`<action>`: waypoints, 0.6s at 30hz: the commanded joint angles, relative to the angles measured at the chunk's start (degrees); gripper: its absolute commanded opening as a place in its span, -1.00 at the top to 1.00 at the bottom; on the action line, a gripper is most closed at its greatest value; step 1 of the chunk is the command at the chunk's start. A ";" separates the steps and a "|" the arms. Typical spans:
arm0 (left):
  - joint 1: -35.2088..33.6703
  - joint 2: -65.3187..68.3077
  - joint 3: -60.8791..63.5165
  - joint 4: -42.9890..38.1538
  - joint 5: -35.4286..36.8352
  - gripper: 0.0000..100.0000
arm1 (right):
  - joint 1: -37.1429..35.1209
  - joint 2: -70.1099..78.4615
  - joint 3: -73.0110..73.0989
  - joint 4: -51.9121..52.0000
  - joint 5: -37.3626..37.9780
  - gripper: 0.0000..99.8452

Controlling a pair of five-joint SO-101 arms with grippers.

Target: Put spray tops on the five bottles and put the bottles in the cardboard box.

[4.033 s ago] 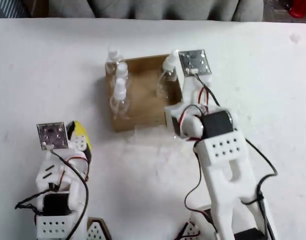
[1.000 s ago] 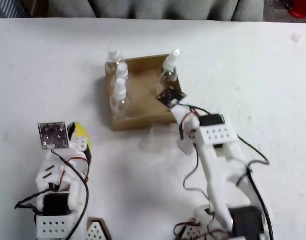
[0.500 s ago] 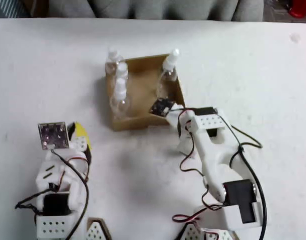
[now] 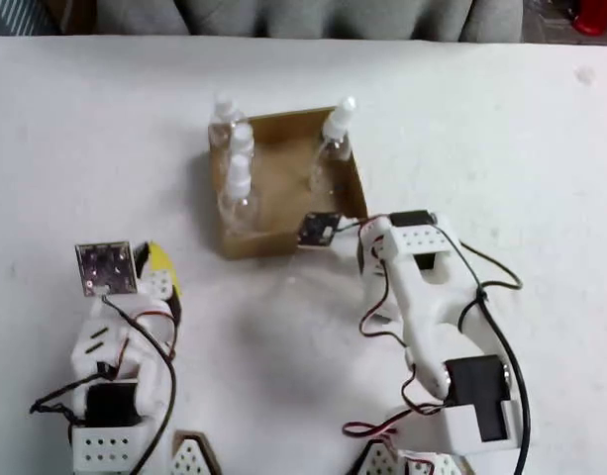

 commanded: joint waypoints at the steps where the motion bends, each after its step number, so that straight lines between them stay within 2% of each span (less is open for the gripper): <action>1: -0.48 -0.22 -0.09 0.09 -0.53 0.96 | 2.24 -2.42 -2.46 4.70 5.45 0.97; 5: -0.48 -0.22 -0.09 0.09 -0.53 0.96 | 7.43 -2.51 -3.25 10.77 17.49 0.97; 12: -0.48 -0.22 -0.09 0.09 -0.53 0.96 | 22.29 -1.80 -13.45 19.30 47.56 0.97; 15: -0.48 -0.22 -0.09 0.18 -0.53 0.96 | 25.89 -1.80 -14.59 19.65 58.99 0.96; 17: -0.48 -0.22 -0.09 0.18 -0.53 0.96 | 26.42 -1.10 -14.51 19.38 64.18 0.96; 18: -0.48 -0.22 -0.09 0.18 -0.53 0.96 | 26.42 -0.31 -14.51 18.59 64.44 0.96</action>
